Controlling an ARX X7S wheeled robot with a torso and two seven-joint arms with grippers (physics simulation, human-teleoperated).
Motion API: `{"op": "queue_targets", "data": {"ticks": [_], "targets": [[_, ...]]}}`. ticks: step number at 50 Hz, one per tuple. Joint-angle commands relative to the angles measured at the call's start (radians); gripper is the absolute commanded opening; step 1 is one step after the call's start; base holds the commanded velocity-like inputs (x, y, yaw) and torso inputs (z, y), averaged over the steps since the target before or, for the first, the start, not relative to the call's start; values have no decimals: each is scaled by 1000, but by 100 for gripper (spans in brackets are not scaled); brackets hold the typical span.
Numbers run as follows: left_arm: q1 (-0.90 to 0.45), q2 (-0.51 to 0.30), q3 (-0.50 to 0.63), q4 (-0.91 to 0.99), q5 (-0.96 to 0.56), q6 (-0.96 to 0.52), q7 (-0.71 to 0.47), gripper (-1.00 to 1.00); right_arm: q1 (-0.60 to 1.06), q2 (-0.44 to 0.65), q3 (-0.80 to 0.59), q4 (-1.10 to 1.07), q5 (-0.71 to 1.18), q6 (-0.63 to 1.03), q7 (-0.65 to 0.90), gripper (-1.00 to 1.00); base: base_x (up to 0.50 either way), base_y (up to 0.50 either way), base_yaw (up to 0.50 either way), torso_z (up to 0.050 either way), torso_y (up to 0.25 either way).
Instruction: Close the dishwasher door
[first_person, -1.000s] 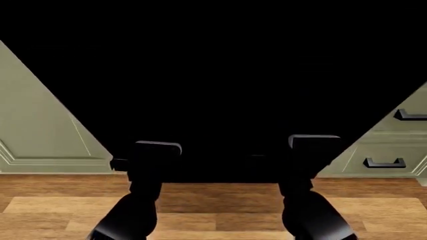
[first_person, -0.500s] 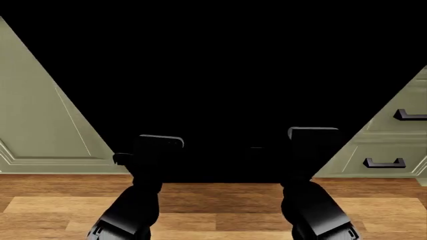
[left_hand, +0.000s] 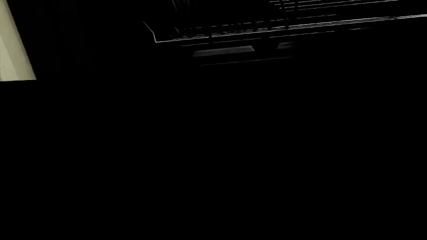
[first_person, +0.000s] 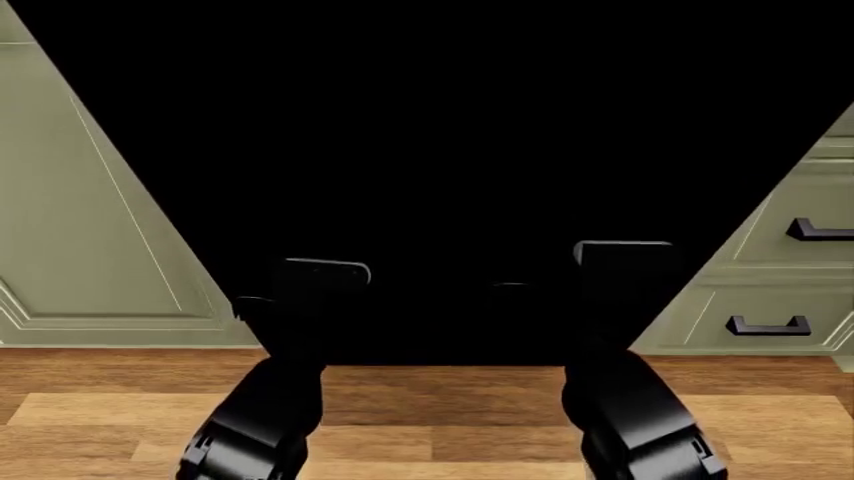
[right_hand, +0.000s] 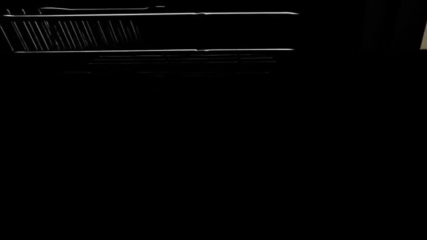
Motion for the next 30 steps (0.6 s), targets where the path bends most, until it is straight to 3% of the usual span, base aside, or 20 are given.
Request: {"op": "queue_targets", "data": {"ticks": [1, 30], "targets": [[-29, 9, -1, -30, -6, 1, 3, 100, 30, 8, 10, 25, 1, 14, -4, 100, 0, 0, 0, 0, 0], [-113, 39, 6, -142, -6, 28, 22, 100, 114, -20, 6, 144, -5, -11, -33, 100, 0, 0, 0, 0, 0]]}}
